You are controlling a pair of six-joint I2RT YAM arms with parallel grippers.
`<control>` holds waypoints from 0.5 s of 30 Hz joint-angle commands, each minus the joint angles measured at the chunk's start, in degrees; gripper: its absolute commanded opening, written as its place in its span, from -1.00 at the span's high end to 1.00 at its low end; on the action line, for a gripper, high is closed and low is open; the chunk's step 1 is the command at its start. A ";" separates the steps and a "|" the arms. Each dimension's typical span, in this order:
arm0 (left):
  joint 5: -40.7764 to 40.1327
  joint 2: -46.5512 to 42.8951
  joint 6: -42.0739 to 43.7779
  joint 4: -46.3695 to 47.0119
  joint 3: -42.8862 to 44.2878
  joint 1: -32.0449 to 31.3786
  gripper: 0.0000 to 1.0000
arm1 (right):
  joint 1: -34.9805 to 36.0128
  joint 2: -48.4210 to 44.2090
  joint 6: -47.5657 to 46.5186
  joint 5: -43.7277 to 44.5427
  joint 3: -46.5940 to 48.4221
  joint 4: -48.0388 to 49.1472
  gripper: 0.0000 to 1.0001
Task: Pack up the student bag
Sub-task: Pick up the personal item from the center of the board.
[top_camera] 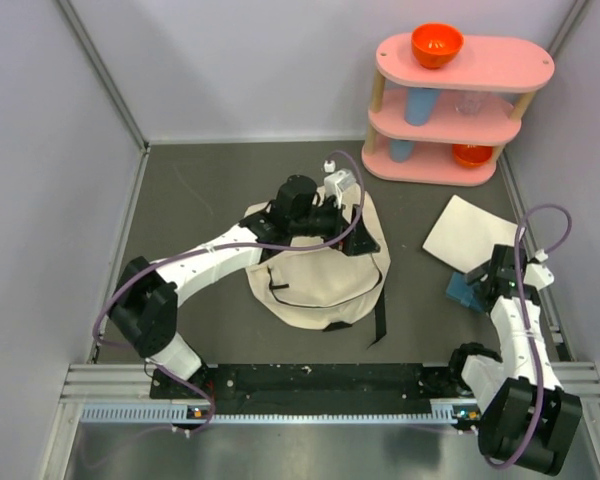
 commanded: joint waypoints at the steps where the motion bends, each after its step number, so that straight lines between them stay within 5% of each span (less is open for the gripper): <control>1: -0.89 2.90 0.35 0.46 4.10 -0.99 -0.97 | -0.89 1.48 -4.17 -0.83 -0.94 8.81 -0.98; 6: -1.25 6.67 0.08 1.60 6.39 -1.96 -0.85 | -0.80 4.55 -7.86 -7.77 -1.12 13.56 -0.96; 15: -3.70 14.94 -0.71 1.16 12.80 -2.75 -0.96 | -0.80 9.31 -12.87 -22.80 -0.59 16.99 -0.56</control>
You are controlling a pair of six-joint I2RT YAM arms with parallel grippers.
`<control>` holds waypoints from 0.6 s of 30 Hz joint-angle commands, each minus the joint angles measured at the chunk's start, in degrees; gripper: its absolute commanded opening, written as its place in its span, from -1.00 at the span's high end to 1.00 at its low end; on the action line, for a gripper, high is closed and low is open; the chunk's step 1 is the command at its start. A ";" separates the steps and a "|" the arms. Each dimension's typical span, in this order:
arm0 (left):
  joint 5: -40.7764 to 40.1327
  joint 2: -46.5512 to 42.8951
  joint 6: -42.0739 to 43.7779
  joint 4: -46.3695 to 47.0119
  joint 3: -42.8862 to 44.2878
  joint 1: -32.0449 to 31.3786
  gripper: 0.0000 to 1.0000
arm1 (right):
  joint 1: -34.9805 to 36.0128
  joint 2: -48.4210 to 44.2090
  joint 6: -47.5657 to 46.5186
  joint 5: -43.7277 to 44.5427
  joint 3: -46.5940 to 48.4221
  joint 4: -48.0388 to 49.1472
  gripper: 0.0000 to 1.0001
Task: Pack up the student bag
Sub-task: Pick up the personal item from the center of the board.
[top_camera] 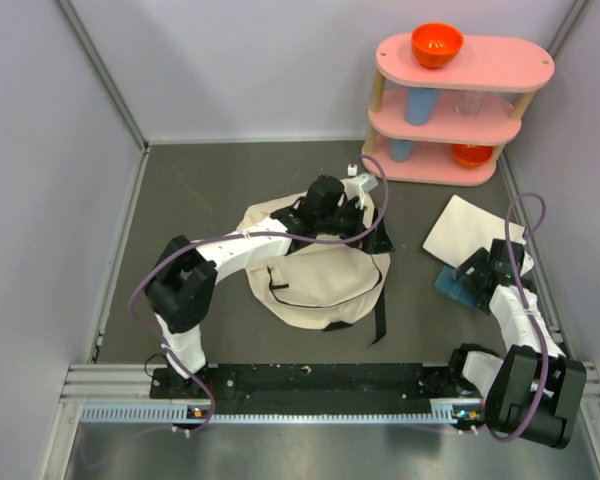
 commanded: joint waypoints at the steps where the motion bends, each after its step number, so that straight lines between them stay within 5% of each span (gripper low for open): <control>1: -1.65 3.01 -0.23 1.51 4.85 -0.41 -0.97 | -0.71 0.80 -3.80 -10.04 0.59 4.66 -0.53; 18: -0.51 22.70 -1.37 -4.82 24.19 -4.01 -0.95 | -0.71 4.58 -6.88 -16.55 1.65 6.77 -0.22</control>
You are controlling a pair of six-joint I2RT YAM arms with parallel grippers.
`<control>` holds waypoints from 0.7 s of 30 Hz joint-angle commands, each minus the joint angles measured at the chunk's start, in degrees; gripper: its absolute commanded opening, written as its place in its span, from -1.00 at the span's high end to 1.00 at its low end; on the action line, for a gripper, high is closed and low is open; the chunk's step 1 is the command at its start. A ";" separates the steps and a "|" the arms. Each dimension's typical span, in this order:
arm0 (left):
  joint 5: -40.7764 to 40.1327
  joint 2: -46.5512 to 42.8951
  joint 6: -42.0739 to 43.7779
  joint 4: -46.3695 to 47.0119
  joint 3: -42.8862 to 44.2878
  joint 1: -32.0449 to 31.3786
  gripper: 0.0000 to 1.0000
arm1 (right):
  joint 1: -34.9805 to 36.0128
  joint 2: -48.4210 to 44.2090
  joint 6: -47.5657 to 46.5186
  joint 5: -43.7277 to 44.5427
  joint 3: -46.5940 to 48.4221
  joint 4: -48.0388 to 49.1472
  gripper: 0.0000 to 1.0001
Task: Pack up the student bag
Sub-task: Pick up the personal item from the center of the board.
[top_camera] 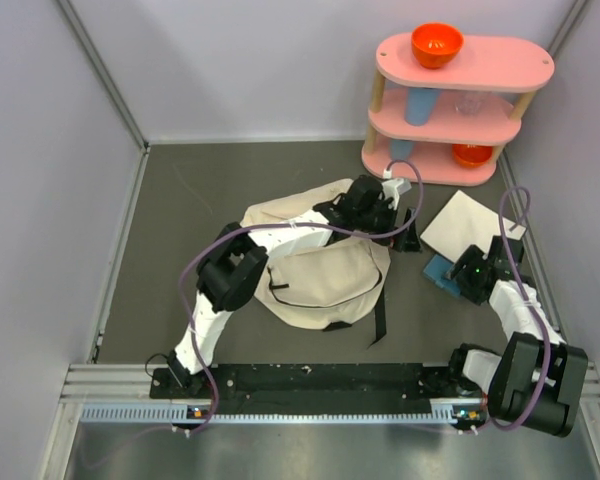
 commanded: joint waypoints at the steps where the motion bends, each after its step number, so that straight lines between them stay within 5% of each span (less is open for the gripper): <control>1: 0.21 2.94 -0.74 -0.86 3.79 -0.93 -0.95 | -0.47 0.32 -0.21 -3.37 1.06 2.60 -0.20; 21: 5.65 19.99 -4.69 2.30 17.33 -2.34 -0.92 | -0.47 1.81 -1.36 -7.24 1.67 3.57 -0.20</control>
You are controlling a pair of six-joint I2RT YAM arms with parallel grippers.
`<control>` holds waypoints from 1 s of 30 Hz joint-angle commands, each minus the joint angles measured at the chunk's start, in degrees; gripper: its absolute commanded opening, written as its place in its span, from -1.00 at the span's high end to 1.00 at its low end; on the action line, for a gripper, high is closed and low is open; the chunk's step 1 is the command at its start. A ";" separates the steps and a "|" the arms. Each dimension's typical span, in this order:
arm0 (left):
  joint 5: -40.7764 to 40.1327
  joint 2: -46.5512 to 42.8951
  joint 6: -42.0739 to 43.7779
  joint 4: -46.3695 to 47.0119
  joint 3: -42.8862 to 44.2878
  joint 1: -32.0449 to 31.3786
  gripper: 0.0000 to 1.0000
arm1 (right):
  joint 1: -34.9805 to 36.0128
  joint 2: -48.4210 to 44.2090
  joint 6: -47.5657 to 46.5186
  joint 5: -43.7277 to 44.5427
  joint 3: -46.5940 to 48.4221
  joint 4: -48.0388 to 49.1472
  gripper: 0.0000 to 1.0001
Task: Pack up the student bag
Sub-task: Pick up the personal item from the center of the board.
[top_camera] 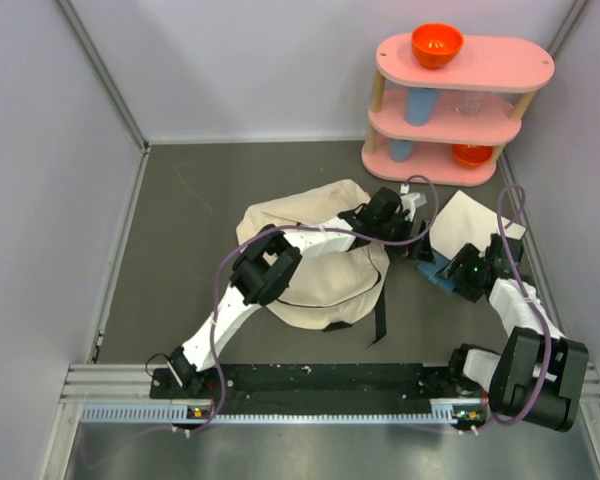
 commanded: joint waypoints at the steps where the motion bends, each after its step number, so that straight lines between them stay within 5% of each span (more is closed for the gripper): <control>1: 3.16 2.21 -2.18 3.91 1.82 -0.28 -0.88 | -0.47 0.15 -0.20 -1.60 1.54 2.06 -0.20; 13: 6.16 1.94 -7.89 11.49 -3.11 -0.37 -0.26 | -0.47 -0.20 1.12 -3.45 0.66 3.91 -0.19; 26: 5.72 1.68 -9.12 11.31 -3.46 -0.37 1.00 | -0.47 -1.08 1.21 -3.62 -0.04 3.82 -0.19; 30: 5.37 -0.24 -9.30 11.49 -4.69 -0.02 1.00 | -0.47 -3.44 2.35 -3.89 0.74 2.07 -0.42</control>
